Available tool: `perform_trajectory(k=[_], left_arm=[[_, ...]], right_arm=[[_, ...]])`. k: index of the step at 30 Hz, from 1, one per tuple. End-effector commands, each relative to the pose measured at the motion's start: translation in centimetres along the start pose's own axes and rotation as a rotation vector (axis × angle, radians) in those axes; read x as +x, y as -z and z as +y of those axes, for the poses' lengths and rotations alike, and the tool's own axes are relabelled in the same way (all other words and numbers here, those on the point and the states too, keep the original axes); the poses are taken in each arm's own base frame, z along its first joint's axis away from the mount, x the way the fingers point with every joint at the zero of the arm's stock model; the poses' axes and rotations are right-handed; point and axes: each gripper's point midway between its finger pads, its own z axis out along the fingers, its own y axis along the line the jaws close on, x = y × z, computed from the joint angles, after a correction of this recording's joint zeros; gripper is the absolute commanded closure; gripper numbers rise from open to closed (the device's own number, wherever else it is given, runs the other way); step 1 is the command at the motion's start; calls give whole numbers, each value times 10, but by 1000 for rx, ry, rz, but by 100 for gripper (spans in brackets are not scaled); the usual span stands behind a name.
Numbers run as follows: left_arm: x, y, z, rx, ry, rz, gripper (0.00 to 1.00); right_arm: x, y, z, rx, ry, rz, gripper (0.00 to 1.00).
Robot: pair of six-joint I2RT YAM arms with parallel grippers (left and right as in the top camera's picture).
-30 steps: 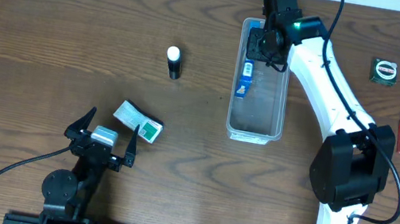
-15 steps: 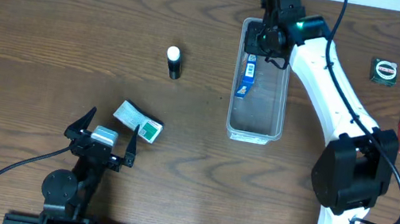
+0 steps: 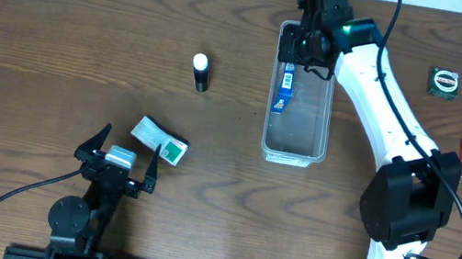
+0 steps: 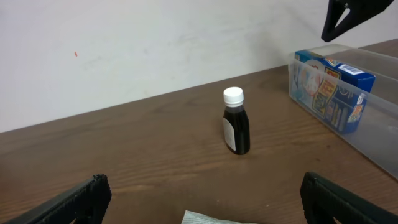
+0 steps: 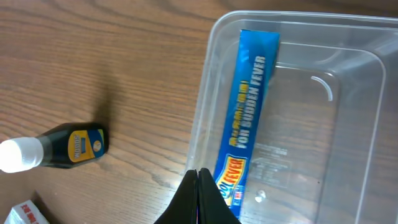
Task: Pack container
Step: 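Lower the blue box into the container and open the right gripper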
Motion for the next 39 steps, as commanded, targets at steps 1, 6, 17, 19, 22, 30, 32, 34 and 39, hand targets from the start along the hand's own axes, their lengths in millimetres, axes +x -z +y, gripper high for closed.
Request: perform_trajectory(k=[1, 6, 17, 19, 22, 30, 32, 34, 39], left_arm=[[16, -1, -3, 13, 7, 46, 2], [16, -1, -3, 13, 7, 46, 2], [16, -1, -3, 13, 7, 46, 2], [16, -1, -3, 13, 7, 46, 2], [16, -1, -3, 13, 7, 46, 2], [16, -1, -3, 13, 7, 46, 2], [16, -1, -3, 13, 7, 46, 2], [16, -1, -3, 13, 7, 46, 2], [16, -1, -3, 13, 7, 47, 2]], right_arm=[[1, -4, 13, -19, 24, 0, 99], [8, -18, 10, -5, 22, 29, 99], [14, -33, 5, 8, 19, 53, 99], [16, -36, 0, 29, 18, 60, 99], [22, -42, -5, 51, 16, 80, 98], [23, -47, -13, 91, 17, 82, 98], [23, -46, -20, 126, 18, 79, 98], [24, -46, -24, 151, 25, 81, 98], [24, -44, -30, 185, 66, 82, 95]])
